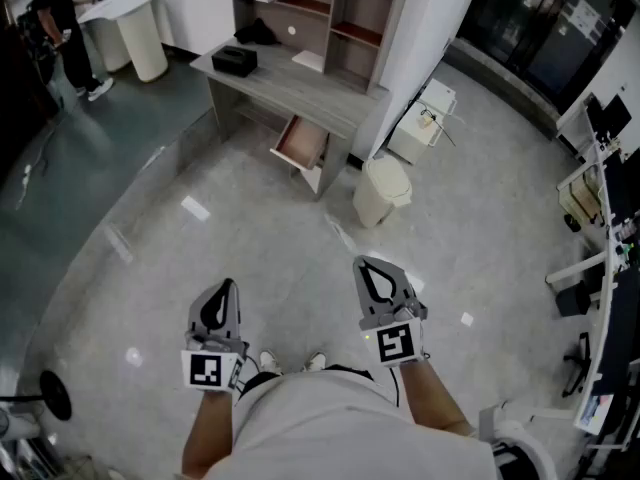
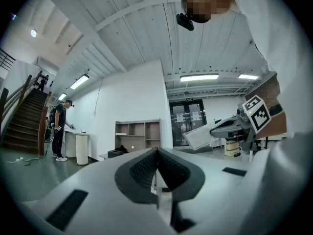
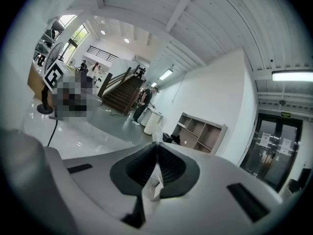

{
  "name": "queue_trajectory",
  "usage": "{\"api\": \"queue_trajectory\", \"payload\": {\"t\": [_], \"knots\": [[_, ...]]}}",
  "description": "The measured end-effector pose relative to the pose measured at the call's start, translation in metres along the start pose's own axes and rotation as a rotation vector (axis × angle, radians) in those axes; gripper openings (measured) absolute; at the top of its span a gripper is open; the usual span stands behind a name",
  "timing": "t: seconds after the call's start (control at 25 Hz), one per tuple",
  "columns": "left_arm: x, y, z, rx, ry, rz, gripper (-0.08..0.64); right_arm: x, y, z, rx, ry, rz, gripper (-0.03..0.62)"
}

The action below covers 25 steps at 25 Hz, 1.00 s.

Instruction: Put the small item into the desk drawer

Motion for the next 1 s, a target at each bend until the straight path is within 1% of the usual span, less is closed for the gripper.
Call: {"api": "queue_trajectory", "payload": {"t": [0.2, 0.28, 0.36, 0.48, 0.72, 0.84, 1.0], "knots": [[0.006, -0.003, 0.004, -0.004, 0.009, 0.003, 0.018, 0.001, 0.002, 0.007, 0.003, -0.019, -0.008, 0.025], [0.010, -0.006, 0.004, -0.012, 0.011, 0.005, 0.018, 0.004, 0.005, 0.011, 0.020, -0.050, -0.016, 0.025], [0.015, -0.009, 0.005, -0.012, -0.005, 0.007, 0.017, 0.007, 0.008, 0.016, 0.034, -0.081, -0.023, 0.025], [0.024, -0.011, 0.013, -0.016, -0.026, 0.011, 0.017, 0.009, 0.011, 0.030, 0.041, -0.102, -0.027, 0.025], [0.038, -0.013, 0.027, -0.058, -0.010, 0.005, 0.018, 0.016, 0.015, 0.053, 0.025, -0.130, -0.030, 0.025], [0.040, -0.031, 0.030, -0.057, -0.005, 0.014, 0.018, 0.027, 0.010, 0.060, 0.007, -0.133, -0.027, 0.025], [0.035, -0.071, 0.035, -0.050, 0.005, 0.049, 0.018, 0.042, -0.010, 0.067, -0.013, -0.121, -0.020, 0.025]]}}
Point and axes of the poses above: the fingertips, and each gripper's own axes: y backward along the fingers, x to its right, z out of its underside, the point moved 7 cm from there along y, backward along the fingers, and after that the axes turned 3 degrees about -z, right-handed, at the moved point
